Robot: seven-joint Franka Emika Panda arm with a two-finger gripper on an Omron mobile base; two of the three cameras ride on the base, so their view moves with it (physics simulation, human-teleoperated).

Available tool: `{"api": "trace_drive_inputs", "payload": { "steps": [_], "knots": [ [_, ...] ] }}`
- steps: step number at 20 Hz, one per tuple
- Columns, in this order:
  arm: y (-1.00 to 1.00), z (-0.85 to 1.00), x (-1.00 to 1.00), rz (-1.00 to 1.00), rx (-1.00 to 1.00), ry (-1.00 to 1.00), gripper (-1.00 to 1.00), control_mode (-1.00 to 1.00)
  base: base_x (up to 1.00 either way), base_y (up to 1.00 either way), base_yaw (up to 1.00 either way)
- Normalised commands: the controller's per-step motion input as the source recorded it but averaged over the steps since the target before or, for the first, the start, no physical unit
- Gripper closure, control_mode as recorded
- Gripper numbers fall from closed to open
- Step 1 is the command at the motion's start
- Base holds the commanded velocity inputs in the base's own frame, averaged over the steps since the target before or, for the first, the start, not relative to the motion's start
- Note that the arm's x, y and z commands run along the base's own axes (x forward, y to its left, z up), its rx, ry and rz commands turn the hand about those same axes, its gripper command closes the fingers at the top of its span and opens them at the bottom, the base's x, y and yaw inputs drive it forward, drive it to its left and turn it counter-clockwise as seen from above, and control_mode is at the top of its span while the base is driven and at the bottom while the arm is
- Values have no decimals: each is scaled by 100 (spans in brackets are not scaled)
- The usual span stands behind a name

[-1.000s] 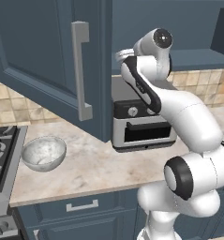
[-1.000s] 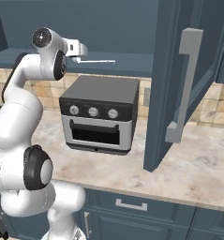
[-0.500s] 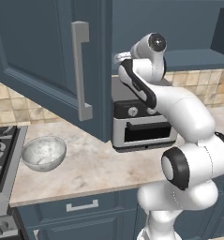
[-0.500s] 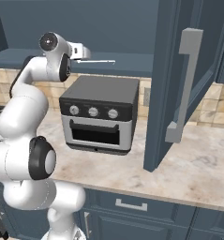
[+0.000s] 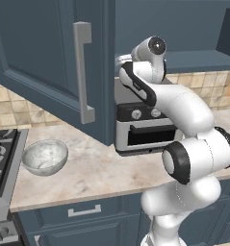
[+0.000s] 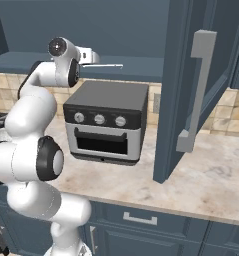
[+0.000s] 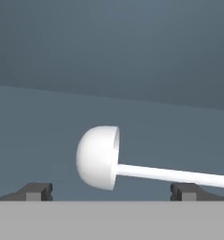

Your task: Open the cabinet and move the ladle to the pot. Then close the cabinet.

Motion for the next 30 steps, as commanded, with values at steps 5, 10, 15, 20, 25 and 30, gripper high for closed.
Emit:
{"api": "trace_drive_inputs", "payload": {
  "steps": [5,10,15,20,25,30],
  "knots": [
    [4,-5,30,0,0,0,-100,-100,0,0,0],
    [12,-1,20,0,0,0,-100,-100,0,0,0],
    [11,-2,15,0,0,0,-100,-100,0,0,0],
    [14,-8,14,0,0,0,100,-100,0,0,0],
    [4,-6,10,0,0,0,100,-100,0,0,0],
    [1,0,-6,0,0,0,100,-100,0,0,0]
  ]
}}
